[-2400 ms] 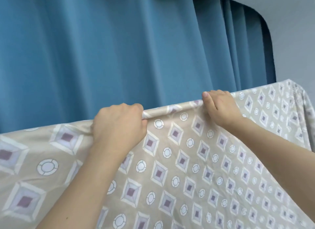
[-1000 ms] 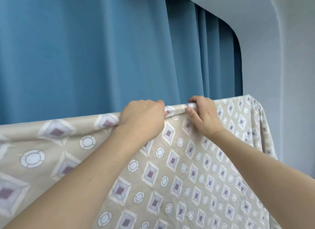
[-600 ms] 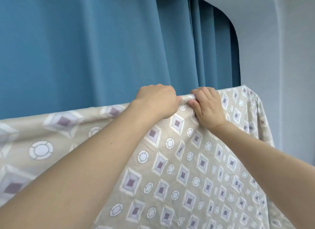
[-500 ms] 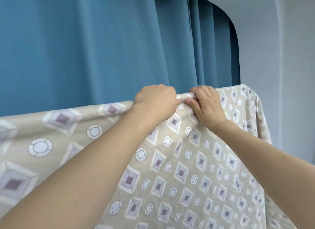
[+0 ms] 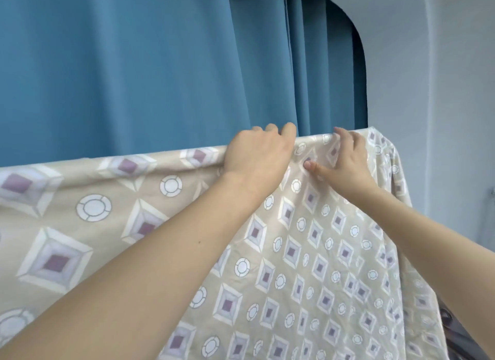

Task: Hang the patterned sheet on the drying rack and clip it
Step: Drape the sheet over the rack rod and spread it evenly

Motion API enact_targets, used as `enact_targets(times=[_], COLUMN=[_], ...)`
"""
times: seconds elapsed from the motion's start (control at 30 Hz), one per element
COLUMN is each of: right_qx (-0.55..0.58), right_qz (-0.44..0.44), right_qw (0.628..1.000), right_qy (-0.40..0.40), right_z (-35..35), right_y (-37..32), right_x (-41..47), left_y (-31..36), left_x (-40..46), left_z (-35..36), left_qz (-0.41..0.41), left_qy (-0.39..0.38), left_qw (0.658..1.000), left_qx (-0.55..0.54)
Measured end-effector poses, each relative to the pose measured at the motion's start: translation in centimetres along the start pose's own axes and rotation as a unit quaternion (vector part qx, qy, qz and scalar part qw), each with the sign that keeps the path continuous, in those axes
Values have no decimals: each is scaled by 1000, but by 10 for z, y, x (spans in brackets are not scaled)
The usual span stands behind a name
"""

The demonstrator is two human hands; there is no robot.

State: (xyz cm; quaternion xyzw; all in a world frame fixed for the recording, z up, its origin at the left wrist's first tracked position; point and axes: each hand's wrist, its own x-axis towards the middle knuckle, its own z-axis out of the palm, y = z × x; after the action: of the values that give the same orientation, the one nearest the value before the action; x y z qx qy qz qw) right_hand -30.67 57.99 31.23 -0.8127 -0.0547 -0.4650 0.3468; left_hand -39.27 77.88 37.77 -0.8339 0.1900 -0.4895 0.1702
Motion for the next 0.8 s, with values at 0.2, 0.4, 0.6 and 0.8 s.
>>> enact_targets(times=[0.2, 0.4, 0.6, 0.8], right_qx=[-225, -245, -194, -83], right_qz=[-252, -349, -359, -367], right_qw=[935, 902, 909, 926], right_qy=[110, 66, 85, -23], right_z=[-26, -31, -18, -14], right_y=[11, 15, 23, 37], right_x=[37, 47, 32, 7], left_y=[5, 1, -2, 12], left_x=[0, 1, -17, -11], left_z=[17, 26, 27, 23], left_qz=[20, -2, 60, 0], left_qy=[95, 147, 98, 74], left_qw=[995, 987, 988, 997], left_qx=[-35, -70, -103, -17])
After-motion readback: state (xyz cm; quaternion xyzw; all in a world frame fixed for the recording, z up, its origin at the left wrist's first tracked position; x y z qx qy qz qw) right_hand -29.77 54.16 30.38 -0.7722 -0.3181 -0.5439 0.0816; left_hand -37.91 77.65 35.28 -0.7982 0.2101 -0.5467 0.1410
